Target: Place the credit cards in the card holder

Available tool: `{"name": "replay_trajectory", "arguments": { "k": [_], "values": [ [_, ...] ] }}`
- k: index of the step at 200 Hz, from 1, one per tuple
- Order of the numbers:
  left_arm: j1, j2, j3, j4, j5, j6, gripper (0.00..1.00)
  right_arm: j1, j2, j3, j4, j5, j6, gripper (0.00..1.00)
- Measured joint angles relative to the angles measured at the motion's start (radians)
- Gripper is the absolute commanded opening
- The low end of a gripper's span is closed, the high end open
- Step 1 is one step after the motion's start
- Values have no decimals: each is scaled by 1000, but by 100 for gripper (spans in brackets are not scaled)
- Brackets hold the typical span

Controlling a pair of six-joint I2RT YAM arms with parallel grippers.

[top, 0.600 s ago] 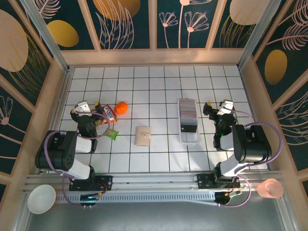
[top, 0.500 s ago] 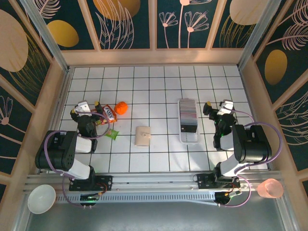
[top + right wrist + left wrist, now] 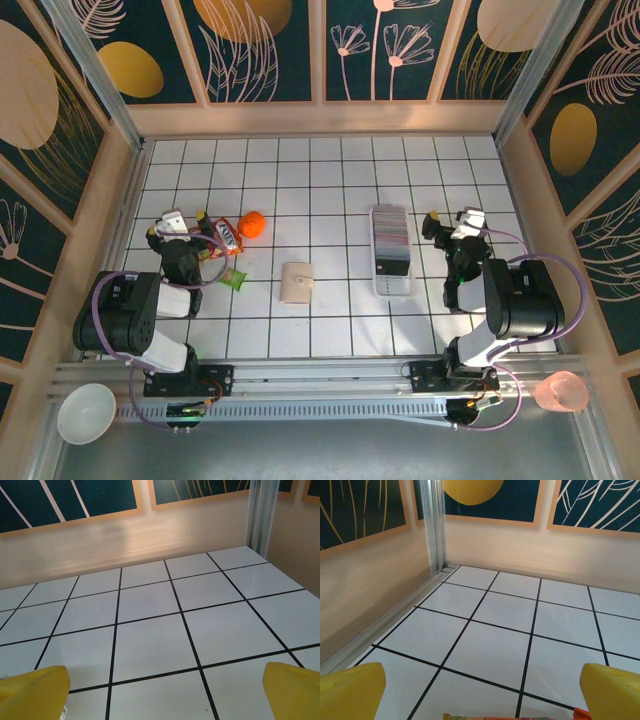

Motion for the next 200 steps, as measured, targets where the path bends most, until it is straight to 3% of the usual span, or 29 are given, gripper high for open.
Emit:
{"name": "replay_trajectory", "arguments": {
  "k": [63, 97, 122, 151, 170, 200],
  "values": [
    [0, -2, 0, -1, 0, 0, 99, 13, -29, -1, -32, 27, -1, 99],
    [0, -186, 35, -217, -2, -31, 99, 66, -344, -2, -251, 73, 29, 99],
    [0, -373, 156, -474, -48, -220, 99, 62, -560, 129, -597, 180, 219, 99],
    [2, -578, 163, -648, -75, -480, 99, 31, -624, 299, -974, 277, 444, 97],
    [5, -734, 53, -665, 15, -601, 99, 22, -640, 332, -1147, 237, 496, 94],
    [5, -959, -54, -760, 167, -727, 99, 47, -706, 331, -1323, 54, 509, 89]
  ]
}}
